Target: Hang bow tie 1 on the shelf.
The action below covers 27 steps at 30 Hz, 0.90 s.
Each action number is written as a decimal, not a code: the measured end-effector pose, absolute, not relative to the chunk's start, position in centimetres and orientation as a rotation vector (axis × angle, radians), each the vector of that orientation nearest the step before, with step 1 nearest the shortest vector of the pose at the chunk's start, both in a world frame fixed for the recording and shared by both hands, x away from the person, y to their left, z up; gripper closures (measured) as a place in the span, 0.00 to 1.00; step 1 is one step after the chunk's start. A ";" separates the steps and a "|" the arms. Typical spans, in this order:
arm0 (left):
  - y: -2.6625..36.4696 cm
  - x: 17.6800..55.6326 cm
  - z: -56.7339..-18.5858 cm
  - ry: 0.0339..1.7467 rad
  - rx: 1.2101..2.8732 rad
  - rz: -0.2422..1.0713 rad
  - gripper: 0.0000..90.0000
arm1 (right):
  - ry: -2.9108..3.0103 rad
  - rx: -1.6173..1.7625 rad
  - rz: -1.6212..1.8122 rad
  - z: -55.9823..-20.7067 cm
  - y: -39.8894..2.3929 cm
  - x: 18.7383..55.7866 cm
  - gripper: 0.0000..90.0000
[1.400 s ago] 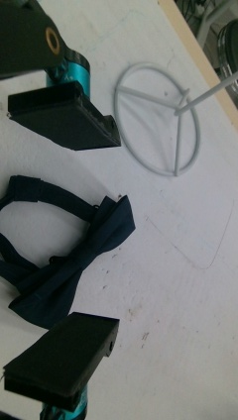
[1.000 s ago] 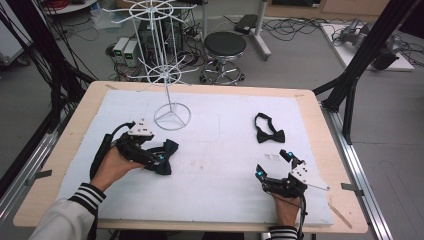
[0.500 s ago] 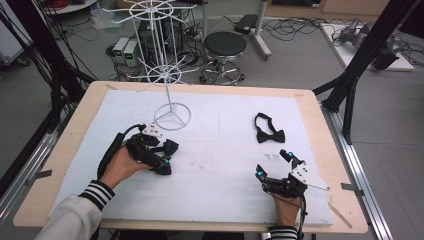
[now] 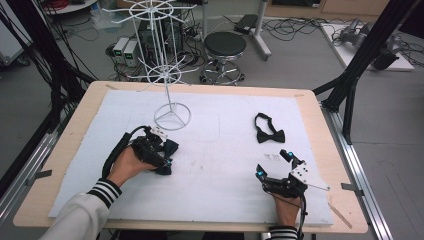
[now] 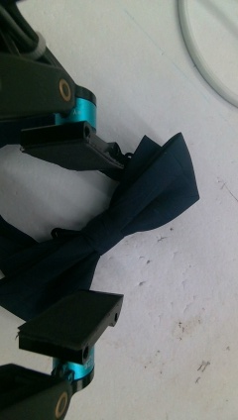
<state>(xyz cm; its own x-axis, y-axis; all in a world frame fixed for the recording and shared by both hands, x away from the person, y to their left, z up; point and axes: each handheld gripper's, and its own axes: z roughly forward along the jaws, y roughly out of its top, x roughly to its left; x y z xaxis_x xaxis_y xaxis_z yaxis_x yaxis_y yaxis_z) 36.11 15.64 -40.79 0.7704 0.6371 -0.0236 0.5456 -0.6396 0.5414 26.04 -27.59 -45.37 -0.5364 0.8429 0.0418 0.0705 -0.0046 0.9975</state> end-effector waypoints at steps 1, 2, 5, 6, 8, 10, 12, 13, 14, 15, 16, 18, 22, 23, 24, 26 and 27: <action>15.6 36.1 -40.8 0.884 2.430 0.229 0.40 | 1.658 0.955 1.603 -45.4 -27.6 26.0 0.01; 15.6 36.2 -40.8 0.885 2.439 0.228 0.40 | 1.658 0.955 1.603 -45.4 -27.6 26.0 0.01; 15.5 36.3 -41.1 0.910 2.443 0.208 0.42 | 1.656 0.953 1.603 -45.4 -27.6 26.0 0.01; 15.4 36.3 -41.1 0.921 2.435 0.206 0.43 | 1.658 0.955 1.603 -45.4 -27.6 26.0 0.01; 15.4 36.4 -41.2 0.934 2.433 0.194 0.45 | 1.660 0.955 1.604 -45.4 -27.6 26.0 0.01; 15.4 36.5 -41.3 0.948 2.440 0.187 0.47 | 1.657 0.952 1.603 -45.4 -27.6 26.0 0.01; 15.3 36.5 -41.4 0.956 2.438 0.184 0.49 | 1.659 0.953 1.603 -45.4 -27.6 26.0 0.01; 15.3 36.5 -41.4 0.960 2.437 0.182 0.51 | 1.659 0.953 1.603 -45.4 -27.6 26.0 0.01; 15.2 36.4 -41.4 0.964 2.436 0.185 0.51 | 1.659 0.953 1.603 -45.4 -27.6 26.0 0.01; 15.2 36.4 -41.4 0.971 2.435 0.183 0.54 | 1.659 0.954 1.603 -45.4 -27.6 26.0 0.01; 15.1 36.4 -41.3 0.978 2.437 0.184 0.56 | 1.660 0.954 1.602 -45.4 -27.6 26.0 0.01; 15.1 36.3 -41.4 0.989 2.439 0.188 0.58 | 1.660 0.955 1.603 -45.4 -27.6 26.0 0.01; 14.9 36.2 -41.4 1.016 2.454 0.194 0.66 | 1.660 0.953 1.603 -45.4 -27.6 26.0 0.01; 14.8 36.2 -41.5 1.024 2.450 0.191 0.70 | 1.660 0.950 1.602 -45.4 -27.6 26.0 0.01; 14.7 36.2 -41.5 1.032 2.437 0.216 0.72 | 1.657 0.950 1.601 -45.4 -27.6 26.0 0.01; 14.7 36.2 -41.5 1.036 2.435 0.215 0.76 | 1.658 0.950 1.604 -45.4 -27.6 26.0 0.01; 14.7 36.2 -41.6 1.033 2.432 0.219 0.77 | 1.658 0.953 1.606 -45.4 -27.6 26.0 0.01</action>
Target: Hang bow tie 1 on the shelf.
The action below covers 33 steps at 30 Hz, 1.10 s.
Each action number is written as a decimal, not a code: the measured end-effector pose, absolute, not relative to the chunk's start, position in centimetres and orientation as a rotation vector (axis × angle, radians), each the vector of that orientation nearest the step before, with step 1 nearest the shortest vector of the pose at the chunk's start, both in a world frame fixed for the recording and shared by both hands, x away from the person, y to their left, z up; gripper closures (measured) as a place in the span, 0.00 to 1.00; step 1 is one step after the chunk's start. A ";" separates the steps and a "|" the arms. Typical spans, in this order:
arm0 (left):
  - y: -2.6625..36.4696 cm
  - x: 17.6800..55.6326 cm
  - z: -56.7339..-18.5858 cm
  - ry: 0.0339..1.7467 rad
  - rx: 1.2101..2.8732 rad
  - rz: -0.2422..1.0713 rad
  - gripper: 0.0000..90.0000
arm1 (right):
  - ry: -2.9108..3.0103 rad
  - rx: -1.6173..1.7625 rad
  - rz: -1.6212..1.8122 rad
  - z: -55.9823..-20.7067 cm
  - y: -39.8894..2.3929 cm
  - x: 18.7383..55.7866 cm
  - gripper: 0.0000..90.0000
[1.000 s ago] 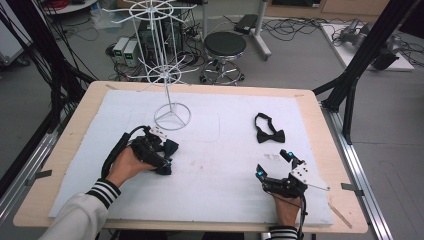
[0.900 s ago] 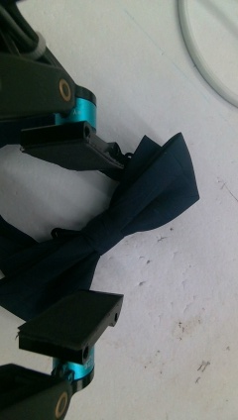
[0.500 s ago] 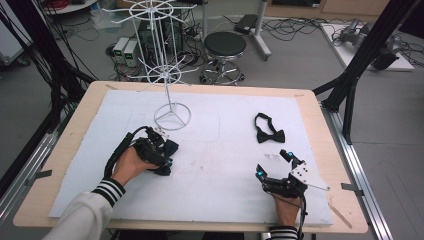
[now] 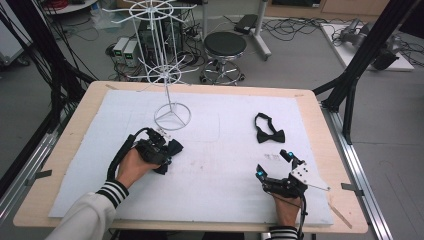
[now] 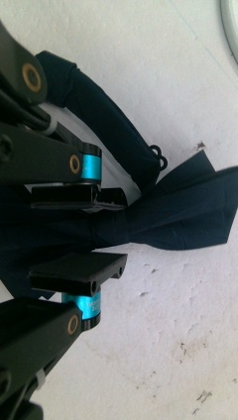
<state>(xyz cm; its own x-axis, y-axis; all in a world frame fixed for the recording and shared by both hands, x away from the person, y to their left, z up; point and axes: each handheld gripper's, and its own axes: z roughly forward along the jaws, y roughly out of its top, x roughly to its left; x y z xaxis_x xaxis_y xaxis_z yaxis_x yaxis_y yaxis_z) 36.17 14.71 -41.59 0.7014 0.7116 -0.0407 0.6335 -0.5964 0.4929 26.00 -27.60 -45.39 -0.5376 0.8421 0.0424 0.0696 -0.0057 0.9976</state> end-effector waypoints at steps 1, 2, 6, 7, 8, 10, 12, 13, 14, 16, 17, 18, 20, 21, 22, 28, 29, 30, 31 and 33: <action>14.7 36.1 -41.6 1.028 2.427 0.227 0.79 | 1.658 0.954 1.605 -45.4 -27.6 26.0 0.01; 14.7 36.1 -41.5 1.024 2.431 0.222 0.80 | 1.659 0.954 1.605 -45.4 -27.6 26.0 0.01; 14.8 35.8 -41.4 0.996 2.426 0.234 0.82 | 1.659 0.952 1.604 -45.4 -27.6 26.0 0.01; 14.8 35.8 -41.4 0.990 2.426 0.237 0.82 | 1.659 0.952 1.604 -45.4 -27.6 26.0 0.01; 14.8 35.7 -41.3 0.982 2.429 0.240 0.82 | 1.659 0.952 1.604 -45.4 -27.6 26.0 0.01; 14.8 35.6 -41.3 0.967 2.418 0.246 0.82 | 1.659 0.953 1.603 -45.4 -27.6 26.0 0.01; 14.9 35.6 -41.1 0.946 2.406 0.255 0.82 | 1.659 0.951 1.604 -45.4 -27.6 26.0 0.01; 14.9 35.6 -41.1 0.946 2.406 0.255 0.82 | 1.659 0.952 1.604 -45.4 -27.6 26.0 0.01; 14.9 35.6 -41.0 0.942 2.394 0.260 0.82 | 1.659 0.952 1.604 -45.4 -27.6 26.0 0.01; 15.1 35.5 -40.8 0.930 2.388 0.266 0.82 | 1.659 0.954 1.604 -45.4 -27.6 26.0 0.01; 15.2 35.5 -40.7 0.927 2.375 0.273 0.82 | 1.658 0.954 1.606 -45.4 -27.6 26.0 0.01; 15.3 35.5 -40.6 0.928 2.363 0.277 0.82 | 1.658 0.954 1.605 -45.4 -27.6 26.0 0.01; 15.5 35.4 -40.4 0.924 2.341 0.277 0.82 | 1.658 0.953 1.605 -45.4 -27.6 26.0 0.01; 15.7 35.4 -40.3 0.915 2.337 0.282 0.82 | 1.659 0.951 1.604 -45.4 -27.6 26.0 0.01; 15.9 35.3 -40.2 0.920 2.321 0.282 0.82 | 1.659 0.951 1.604 -45.4 -27.6 26.0 0.01; 17.1 34.9 -39.4 0.894 2.244 0.296 0.82 | 1.660 0.951 1.604 -45.4 -27.6 26.0 0.01; 17.3 34.9 -39.2 0.887 2.238 0.298 0.82 | 1.660 0.951 1.604 -45.4 -27.6 26.0 0.01; 17.5 34.8 -39.1 0.889 2.230 0.300 0.82 | 1.659 0.954 1.605 -45.4 -27.6 26.0 0.01; 17.7 34.8 -39.0 0.891 2.221 0.302 0.82 | 1.659 0.952 1.604 -45.4 -27.6 26.0 0.01; 18.3 34.7 -38.8 0.885 2.187 0.306 0.82 | 1.659 0.952 1.604 -45.4 -27.6 26.0 0.01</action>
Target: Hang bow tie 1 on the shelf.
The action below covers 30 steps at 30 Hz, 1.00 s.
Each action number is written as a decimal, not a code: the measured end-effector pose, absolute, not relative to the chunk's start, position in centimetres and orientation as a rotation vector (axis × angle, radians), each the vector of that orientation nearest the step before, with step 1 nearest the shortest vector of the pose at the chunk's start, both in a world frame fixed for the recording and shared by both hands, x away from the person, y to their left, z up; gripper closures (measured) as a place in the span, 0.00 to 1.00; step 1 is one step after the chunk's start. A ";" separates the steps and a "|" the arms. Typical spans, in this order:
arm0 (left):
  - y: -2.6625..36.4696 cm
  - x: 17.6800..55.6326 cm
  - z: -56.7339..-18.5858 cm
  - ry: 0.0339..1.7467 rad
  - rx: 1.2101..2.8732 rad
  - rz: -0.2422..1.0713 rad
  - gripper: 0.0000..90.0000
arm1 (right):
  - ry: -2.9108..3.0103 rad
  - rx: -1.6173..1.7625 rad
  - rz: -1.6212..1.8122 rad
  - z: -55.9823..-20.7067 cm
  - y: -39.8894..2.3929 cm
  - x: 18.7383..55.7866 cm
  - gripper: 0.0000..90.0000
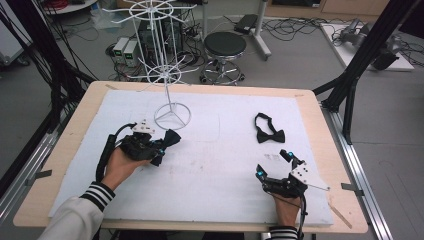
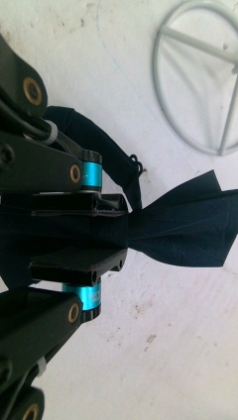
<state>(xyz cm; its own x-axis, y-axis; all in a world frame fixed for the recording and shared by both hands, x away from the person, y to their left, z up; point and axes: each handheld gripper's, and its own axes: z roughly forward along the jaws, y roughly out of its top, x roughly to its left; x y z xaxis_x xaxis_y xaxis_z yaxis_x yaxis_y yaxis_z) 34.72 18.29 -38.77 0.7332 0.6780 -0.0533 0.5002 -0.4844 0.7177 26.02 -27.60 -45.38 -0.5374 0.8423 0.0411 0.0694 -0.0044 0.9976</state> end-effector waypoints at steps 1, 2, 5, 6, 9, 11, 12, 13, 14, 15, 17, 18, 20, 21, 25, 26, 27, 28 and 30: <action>18.3 34.7 -38.8 0.885 2.187 0.306 0.82 | 1.660 0.950 1.604 -45.4 -27.6 26.0 0.01; 18.5 34.7 -38.7 0.879 2.175 0.311 0.82 | 1.660 0.950 1.604 -45.4 -27.6 26.0 0.01; 19.0 34.5 -38.3 0.867 2.140 0.322 0.82 | 1.659 0.951 1.605 -45.4 -27.6 26.0 0.01; 19.3 34.4 -38.1 0.869 2.119 0.326 0.82 | 1.660 0.950 1.603 -45.4 -27.6 26.0 0.01; 19.6 34.3 -37.9 0.870 2.103 0.329 0.82 | 1.660 0.951 1.604 -45.4 -27.6 26.0 0.01; 19.9 34.3 -37.7 0.870 2.093 0.337 0.82 | 1.659 0.950 1.604 -45.4 -27.6 26.0 0.01; 20.0 34.2 -37.6 0.877 2.074 0.335 0.82 | 1.658 0.950 1.604 -45.4 -27.6 26.0 0.01; 20.2 34.2 -37.5 0.870 2.071 0.339 0.82 | 1.659 0.950 1.603 -45.4 -27.6 26.0 0.01; 20.4 34.1 -37.4 0.871 2.058 0.342 0.82 | 1.660 0.949 1.603 -45.4 -27.6 26.0 0.01; 20.6 34.0 -37.3 0.869 2.052 0.343 0.82 | 1.659 0.950 1.603 -45.4 -27.6 26.0 0.01; 20.9 33.9 -37.1 0.859 2.033 0.343 0.82 | 1.660 0.948 1.601 -45.4 -27.6 26.0 0.01; 21.1 33.9 -37.0 0.856 2.023 0.346 0.82 | 1.658 0.948 1.603 -45.4 -27.6 26.0 0.01; 21.7 33.8 -36.8 0.857 1.998 0.359 0.82 | 1.658 0.942 1.600 -45.4 -27.6 26.1 0.01; 21.7 33.8 -36.8 0.857 1.998 0.359 0.82 | 1.658 0.942 1.600 -45.4 -27.6 26.1 0.01; 22.6 33.6 -36.2 0.855 1.951 0.377 0.82 | 1.659 0.943 1.600 -45.4 -27.6 26.1 0.01; 23.1 33.5 -35.9 0.855 1.931 0.387 0.82 | 1.659 0.944 1.598 -45.4 -27.6 26.1 0.01; 23.1 33.5 -35.9 0.855 1.931 0.387 0.82 | 1.659 0.944 1.598 -45.4 -27.6 26.1 0.01; 23.4 33.5 -35.7 0.855 1.924 0.390 0.82 | 1.660 0.943 1.600 -45.4 -27.6 26.1 0.01; 23.8 33.5 -35.4 0.862 1.912 0.398 0.82 | 1.660 0.946 1.600 -45.4 -27.6 26.1 0.01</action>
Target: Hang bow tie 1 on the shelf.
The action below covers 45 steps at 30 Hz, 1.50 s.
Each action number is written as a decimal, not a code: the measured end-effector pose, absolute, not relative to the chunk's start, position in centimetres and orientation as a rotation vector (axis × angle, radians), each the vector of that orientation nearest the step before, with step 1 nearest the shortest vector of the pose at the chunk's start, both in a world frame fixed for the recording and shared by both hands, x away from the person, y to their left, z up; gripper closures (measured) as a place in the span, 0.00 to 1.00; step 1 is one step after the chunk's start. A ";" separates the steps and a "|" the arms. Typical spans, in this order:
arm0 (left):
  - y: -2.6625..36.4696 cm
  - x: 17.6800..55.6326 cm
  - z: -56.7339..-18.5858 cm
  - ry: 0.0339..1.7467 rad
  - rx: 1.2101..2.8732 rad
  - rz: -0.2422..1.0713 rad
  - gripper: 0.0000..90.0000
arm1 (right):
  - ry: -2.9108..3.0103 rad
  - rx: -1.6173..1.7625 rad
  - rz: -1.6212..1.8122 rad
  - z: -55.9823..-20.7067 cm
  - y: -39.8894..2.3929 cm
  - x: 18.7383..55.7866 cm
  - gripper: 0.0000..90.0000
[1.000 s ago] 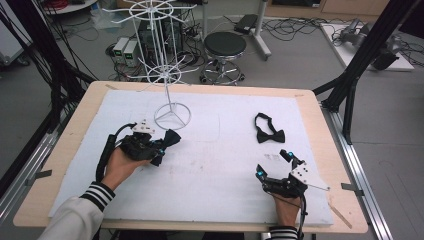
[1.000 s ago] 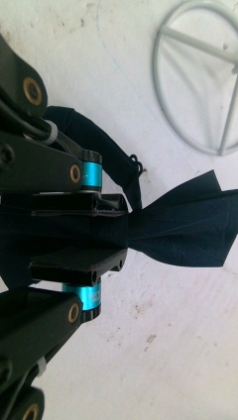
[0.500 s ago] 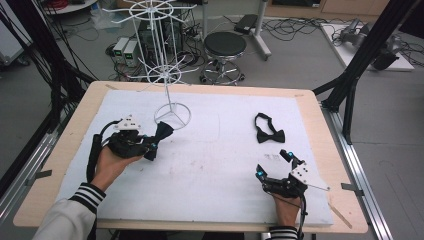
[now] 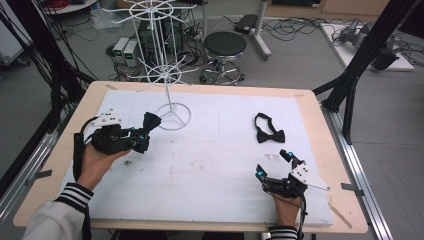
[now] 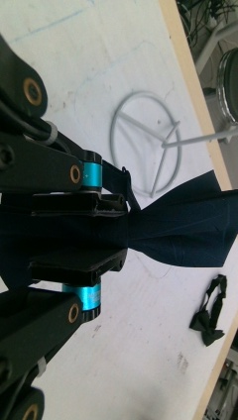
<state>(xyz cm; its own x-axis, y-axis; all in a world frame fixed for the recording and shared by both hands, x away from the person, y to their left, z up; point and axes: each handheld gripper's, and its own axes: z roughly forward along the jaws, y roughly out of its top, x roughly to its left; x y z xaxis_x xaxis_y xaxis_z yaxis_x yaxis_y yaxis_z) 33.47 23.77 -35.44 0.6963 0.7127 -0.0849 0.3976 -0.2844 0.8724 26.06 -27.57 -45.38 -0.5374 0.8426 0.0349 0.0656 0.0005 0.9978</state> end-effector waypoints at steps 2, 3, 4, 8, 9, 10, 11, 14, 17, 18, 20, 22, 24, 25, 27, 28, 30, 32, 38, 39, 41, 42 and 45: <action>24.1 33.4 -35.2 0.869 1.893 0.406 0.82 | 1.659 0.942 1.598 -45.4 -27.6 26.1 0.01; 24.2 33.4 -35.1 0.868 1.887 0.411 0.82 | 1.659 0.942 1.597 -45.4 -27.6 26.1 0.01; 24.3 33.4 -35.0 0.867 1.881 0.417 0.82 | 1.659 0.943 1.598 -45.4 -27.6 26.1 0.01; 24.6 33.3 -34.5 0.873 1.845 0.436 0.82 | 1.659 0.943 1.598 -45.4 -27.6 26.1 0.01; 24.8 33.3 -34.3 0.870 1.842 0.443 0.82 | 1.659 0.943 1.598 -45.4 -27.6 26.1 0.01; 24.9 33.3 -34.2 0.874 1.832 0.449 0.82 | 1.659 0.942 1.598 -45.4 -27.6 26.1 0.01; 25.1 33.3 -34.0 0.873 1.824 0.455 0.82 | 1.659 0.943 1.597 -45.4 -27.6 26.1 0.01; 25.6 33.3 -33.4 0.885 1.792 0.474 0.82 | 1.659 0.943 1.597 -45.4 -27.6 26.1 0.01; 26.1 33.3 -32.8 0.893 1.777 0.496 0.82 | 1.659 0.943 1.598 -45.4 -27.6 26.1 0.01; 26.2 33.3 -32.6 0.898 1.772 0.503 0.82 | 1.659 0.943 1.597 -45.4 -27.6 26.1 0.01; 26.5 33.3 -32.3 0.899 1.771 0.516 0.82 | 1.659 0.943 1.598 -45.4 -27.6 26.1 0.01; 26.7 33.3 -32.0 0.902 1.760 0.526 0.82 | 1.659 0.943 1.597 -45.4 -27.6 26.1 0.01; 26.8 33.4 -31.7 0.912 1.750 0.538 0.82 | 1.659 0.943 1.598 -45.4 -27.6 26.1 0.01; 26.9 33.4 -31.6 0.915 1.746 0.542 0.82 | 1.659 0.943 1.597 -45.4 -27.6 26.1 0.01; 27.0 33.5 -31.4 0.924 1.736 0.555 0.82 | 1.659 0.942 1.597 -45.4 -27.6 26.1 0.01; 27.1 33.6 -31.3 0.928 1.729 0.559 0.82 | 1.659 0.942 1.597 -45.4 -27.6 26.1 0.01; 27.2 33.8 -31.0 0.934 1.714 0.570 0.82 | 1.659 0.942 1.597 -45.4 -27.6 26.1 0.01; 27.3 34.0 -30.6 0.938 1.706 0.579 0.82 | 1.659 0.942 1.597 -45.4 -27.6 26.1 0.01; 27.2 34.4 -29.4 0.935 1.683 0.607 0.82 | 1.660 0.942 1.598 -45.4 -27.6 26.1 0.01; 27.2 34.5 -29.2 0.934 1.681 0.614 0.82 | 1.660 0.942 1.598 -45.4 -27.6 26.1 0.01; 27.0 34.7 -28.7 0.932 1.681 0.624 0.82 | 1.660 0.943 1.598 -45.4 -27.6 26.1 0.01; 27.0 34.8 -28.5 0.932 1.680 0.631 0.82 | 1.660 0.942 1.599 -45.4 -27.6 26.1 0.01; 26.7 35.1 -27.8 0.926 1.684 0.641 0.82 | 1.661 0.945 1.599 -45.4 -27.6 26.1 0.01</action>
<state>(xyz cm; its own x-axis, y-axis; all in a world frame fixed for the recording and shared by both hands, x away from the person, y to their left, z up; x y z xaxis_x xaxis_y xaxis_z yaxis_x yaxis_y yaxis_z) 35.09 26.73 -27.79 0.5550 0.8312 -0.0319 0.2625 -0.1386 0.9549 26.05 -27.56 -45.38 -0.5377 0.8425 0.0332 0.0654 0.0024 0.9979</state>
